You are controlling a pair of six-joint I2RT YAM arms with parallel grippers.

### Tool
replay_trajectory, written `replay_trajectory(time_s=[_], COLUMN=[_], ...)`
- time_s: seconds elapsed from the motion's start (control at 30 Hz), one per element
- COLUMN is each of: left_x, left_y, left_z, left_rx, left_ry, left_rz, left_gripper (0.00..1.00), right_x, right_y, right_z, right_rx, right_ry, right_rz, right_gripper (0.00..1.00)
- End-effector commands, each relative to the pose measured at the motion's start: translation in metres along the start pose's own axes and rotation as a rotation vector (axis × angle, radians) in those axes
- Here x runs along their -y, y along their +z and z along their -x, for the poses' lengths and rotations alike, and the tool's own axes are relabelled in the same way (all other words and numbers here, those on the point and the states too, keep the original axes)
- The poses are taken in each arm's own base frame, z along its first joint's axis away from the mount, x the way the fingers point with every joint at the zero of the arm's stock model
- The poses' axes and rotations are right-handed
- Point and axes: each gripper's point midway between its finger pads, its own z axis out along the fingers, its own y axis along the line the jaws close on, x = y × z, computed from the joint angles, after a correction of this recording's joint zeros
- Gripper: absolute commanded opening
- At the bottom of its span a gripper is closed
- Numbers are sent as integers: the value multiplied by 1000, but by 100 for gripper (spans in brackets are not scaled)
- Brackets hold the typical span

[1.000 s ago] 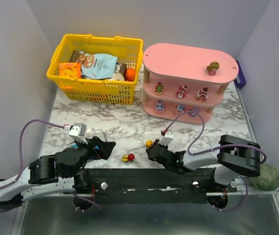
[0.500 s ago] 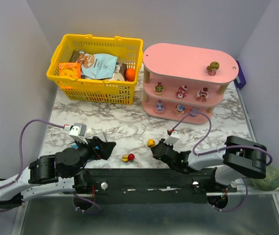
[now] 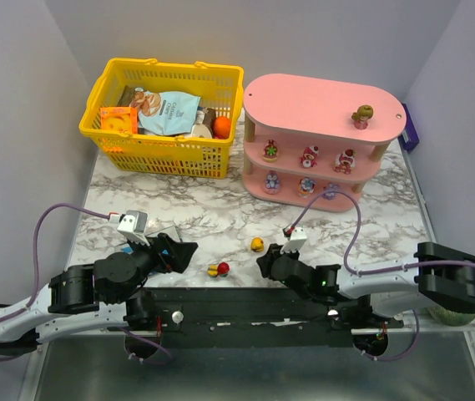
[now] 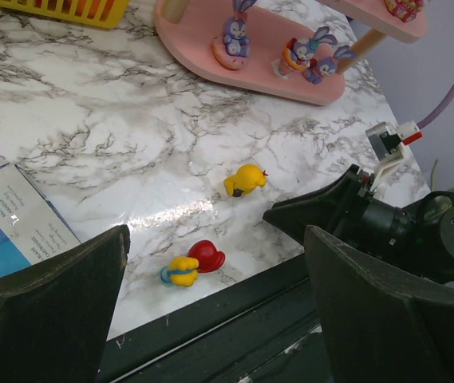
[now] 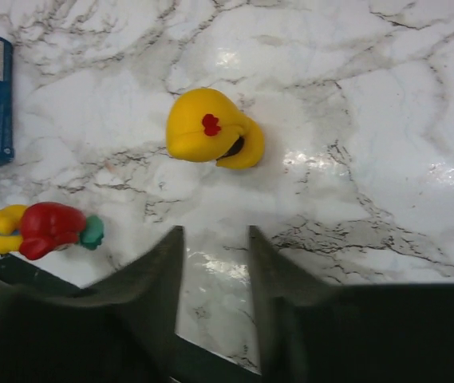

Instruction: Place and organize the plastic toys onto the shelf

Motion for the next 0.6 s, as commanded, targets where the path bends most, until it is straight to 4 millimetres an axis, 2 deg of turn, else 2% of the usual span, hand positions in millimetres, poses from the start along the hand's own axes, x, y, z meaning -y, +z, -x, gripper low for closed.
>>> replay_trajectory(time_s=[0.0,0.17,0.27,0.4,0.57], left_x=[-7,-6,-6,-6,-6], left_y=[-1,-1,-2,-1,-1], left_z=[3,3,4,3,3], left_rx=[23,25,26,23,24], left_ry=[-10,-14,-16,-12,-12], left_rz=[26,18,17,22,21], left_gripper=[99,99,99,99,99], right_x=[-4,-7,-13,-18,-20], right_y=[-6,-8,-7,0,15], right_z=[28,45,54,61,54], right_rx=[96,143,171,198,169], right_ry=[-88,-113,-139,-183,-201], right_rz=[-28,-51,-59,-81,-100], right_gripper=[58,76,82,84,82])
